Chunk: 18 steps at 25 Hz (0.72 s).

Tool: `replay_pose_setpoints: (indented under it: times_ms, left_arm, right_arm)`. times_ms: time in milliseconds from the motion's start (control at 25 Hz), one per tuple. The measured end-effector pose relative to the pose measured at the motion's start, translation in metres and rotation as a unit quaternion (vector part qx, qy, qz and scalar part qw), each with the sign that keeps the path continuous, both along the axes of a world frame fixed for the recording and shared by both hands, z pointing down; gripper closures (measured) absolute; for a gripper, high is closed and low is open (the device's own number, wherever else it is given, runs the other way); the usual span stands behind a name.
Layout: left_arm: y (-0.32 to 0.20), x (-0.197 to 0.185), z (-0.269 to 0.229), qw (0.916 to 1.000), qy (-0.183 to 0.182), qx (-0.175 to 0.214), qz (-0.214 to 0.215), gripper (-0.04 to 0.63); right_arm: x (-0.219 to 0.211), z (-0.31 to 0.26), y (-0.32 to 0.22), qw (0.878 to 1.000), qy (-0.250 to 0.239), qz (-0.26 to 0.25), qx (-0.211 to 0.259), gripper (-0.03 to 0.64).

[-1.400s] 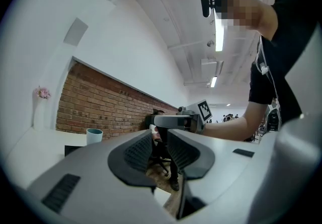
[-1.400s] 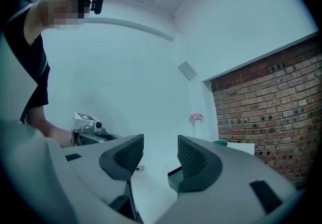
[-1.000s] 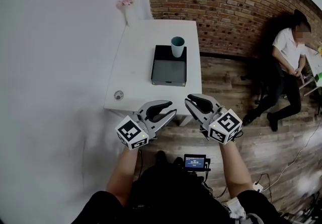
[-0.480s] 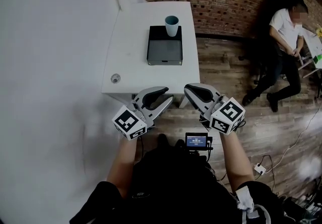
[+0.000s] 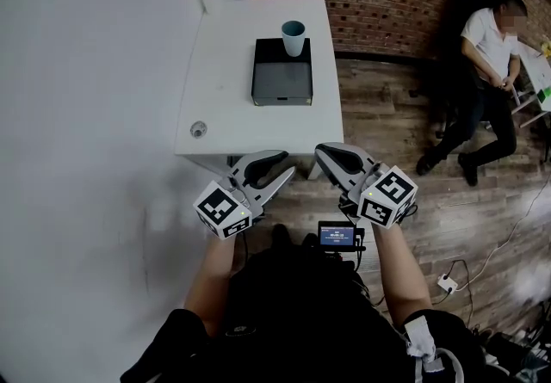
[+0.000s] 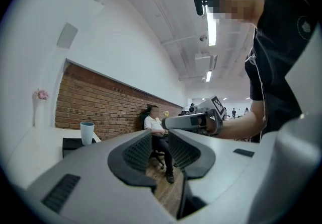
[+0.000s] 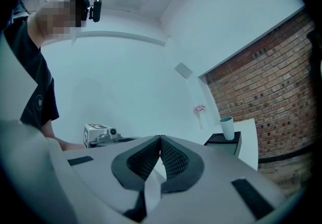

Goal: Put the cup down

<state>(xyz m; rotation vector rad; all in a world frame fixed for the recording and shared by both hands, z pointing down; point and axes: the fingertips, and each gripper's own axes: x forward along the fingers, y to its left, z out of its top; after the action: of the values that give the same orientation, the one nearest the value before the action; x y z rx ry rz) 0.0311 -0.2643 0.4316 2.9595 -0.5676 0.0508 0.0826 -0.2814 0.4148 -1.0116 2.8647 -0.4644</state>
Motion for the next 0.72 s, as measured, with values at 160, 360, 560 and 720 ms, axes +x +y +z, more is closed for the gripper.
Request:
replay_pose_setpoints:
  times_ms: [160, 360, 560, 720]
  left_arm:
    - [-0.0008, -0.0015, 0.0004, 1.0000, 0.001, -0.003, -0.001, 0.499]
    - [-0.0018, -0.0026, 0.0024, 1.0000, 0.004, -0.007, -0.001, 0.499]
    - [-0.0018, -0.0011, 0.0021, 1.0000, 0.006, -0.005, 0.002, 0.499]
    - [-0.0021, 0.0003, 0.0042, 1.0000, 0.002, -0.006, 0.006, 0.499]
  right_arm:
    - [-0.0007, 0.0015, -0.0007, 1.000, 0.000, 0.002, -0.002, 0.603]
    - [-0.0025, 0.0002, -0.0003, 1.000, 0.007, -0.002, 0.002, 0.603]
    - [-0.0015, 0.0008, -0.0012, 1.000, 0.014, 0.003, 0.007, 0.603]
    - [-0.0015, 0.0046, -0.0029, 1.000, 0.024, 0.009, 0.010, 0.603]
